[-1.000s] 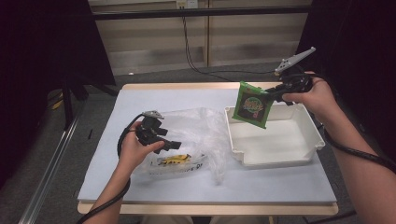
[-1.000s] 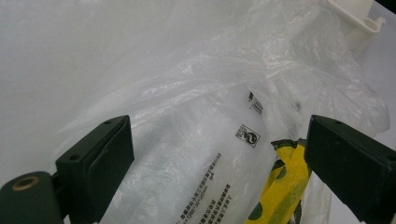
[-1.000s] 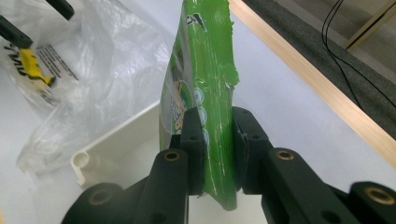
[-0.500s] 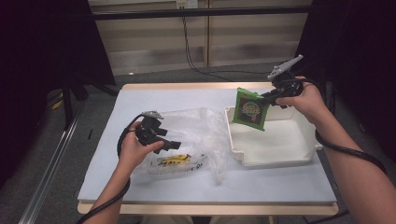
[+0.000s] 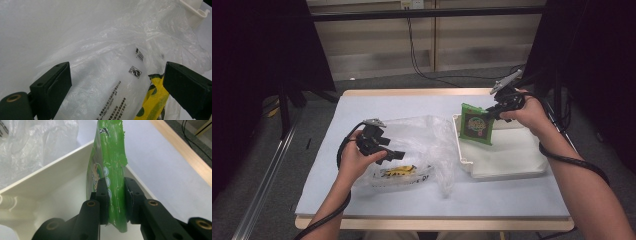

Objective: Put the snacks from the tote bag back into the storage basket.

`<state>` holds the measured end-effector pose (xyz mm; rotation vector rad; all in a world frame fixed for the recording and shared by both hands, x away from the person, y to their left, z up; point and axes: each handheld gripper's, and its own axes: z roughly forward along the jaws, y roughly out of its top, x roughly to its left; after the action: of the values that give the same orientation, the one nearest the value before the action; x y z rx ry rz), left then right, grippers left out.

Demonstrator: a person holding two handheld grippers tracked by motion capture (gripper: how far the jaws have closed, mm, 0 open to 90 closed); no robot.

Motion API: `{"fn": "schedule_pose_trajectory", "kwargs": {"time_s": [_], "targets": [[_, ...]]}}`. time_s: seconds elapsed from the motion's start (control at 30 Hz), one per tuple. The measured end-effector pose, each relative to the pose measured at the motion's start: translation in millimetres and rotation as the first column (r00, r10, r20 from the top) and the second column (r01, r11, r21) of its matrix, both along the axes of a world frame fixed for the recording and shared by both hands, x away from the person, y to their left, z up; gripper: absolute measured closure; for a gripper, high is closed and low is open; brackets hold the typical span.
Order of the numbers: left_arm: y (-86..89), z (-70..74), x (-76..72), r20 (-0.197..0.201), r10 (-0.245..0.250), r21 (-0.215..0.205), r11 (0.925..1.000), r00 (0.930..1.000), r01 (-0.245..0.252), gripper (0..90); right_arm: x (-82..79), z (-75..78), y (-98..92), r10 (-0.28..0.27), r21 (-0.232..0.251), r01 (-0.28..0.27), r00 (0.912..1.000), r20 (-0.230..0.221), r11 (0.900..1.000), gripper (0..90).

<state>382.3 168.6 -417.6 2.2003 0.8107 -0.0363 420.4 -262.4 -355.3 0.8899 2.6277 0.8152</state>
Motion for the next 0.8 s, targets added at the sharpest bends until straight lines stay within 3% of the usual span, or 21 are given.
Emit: {"fn": "schedule_pose_trajectory", "kwargs": {"time_s": [0.27,0.8], "targets": [[0.6,-0.6,-0.2,-0.002,0.002,0.006,1.0000,1.0000,-0.002,8.3,9.2,-7.3,0.5,0.015,-0.007,-0.016,0.9999,-0.007,1.000,75.2],[2.2,2.7,-0.9,0.004,0.006,0.015,0.9999,1.0000,-0.007,8.3,25.3,-10.2,-3.5,0.015,-0.043,-0.014,0.9995,0.029,0.999,73.0]]}}
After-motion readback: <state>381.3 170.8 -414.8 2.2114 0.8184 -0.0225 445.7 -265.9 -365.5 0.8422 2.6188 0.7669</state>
